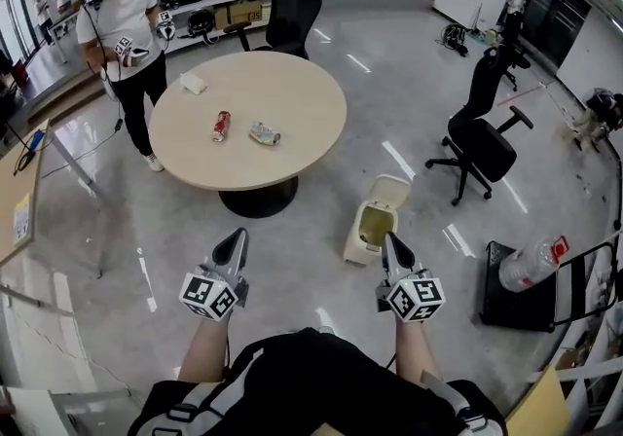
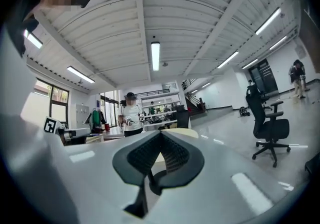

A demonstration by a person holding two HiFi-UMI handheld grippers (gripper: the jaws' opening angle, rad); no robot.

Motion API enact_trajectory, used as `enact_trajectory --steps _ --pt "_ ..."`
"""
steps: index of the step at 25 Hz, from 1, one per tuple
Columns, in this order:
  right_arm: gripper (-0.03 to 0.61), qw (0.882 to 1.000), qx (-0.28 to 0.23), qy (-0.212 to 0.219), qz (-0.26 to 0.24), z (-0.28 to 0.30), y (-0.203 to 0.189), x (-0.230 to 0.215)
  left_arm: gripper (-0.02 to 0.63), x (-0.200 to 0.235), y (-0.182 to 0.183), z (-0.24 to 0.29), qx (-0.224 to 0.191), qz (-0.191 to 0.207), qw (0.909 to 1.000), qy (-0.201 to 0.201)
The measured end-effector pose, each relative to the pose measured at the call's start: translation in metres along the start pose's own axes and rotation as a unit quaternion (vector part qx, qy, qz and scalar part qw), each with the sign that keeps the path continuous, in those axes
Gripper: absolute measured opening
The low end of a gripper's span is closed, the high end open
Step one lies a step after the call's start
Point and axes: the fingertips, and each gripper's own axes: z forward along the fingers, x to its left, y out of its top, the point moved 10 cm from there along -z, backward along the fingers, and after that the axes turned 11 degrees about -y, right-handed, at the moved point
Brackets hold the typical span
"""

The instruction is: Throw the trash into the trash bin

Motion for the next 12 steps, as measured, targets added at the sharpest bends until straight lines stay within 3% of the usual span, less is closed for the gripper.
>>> enact_trajectory --steps 4,12 --pt "0.006 1.000 -0.004 0.020 0.000 0.018 0.006 -0.011 0.000 0.000 0.004 0.002 -0.015 0.001 0.9993 0.036" --pt "0.006 0.999 0.011 0.037 0.021 0.038 -0.001 -0.033 0.000 -0.011 -0.007 0.012 -0.001 -0.003 0.9983 0.059"
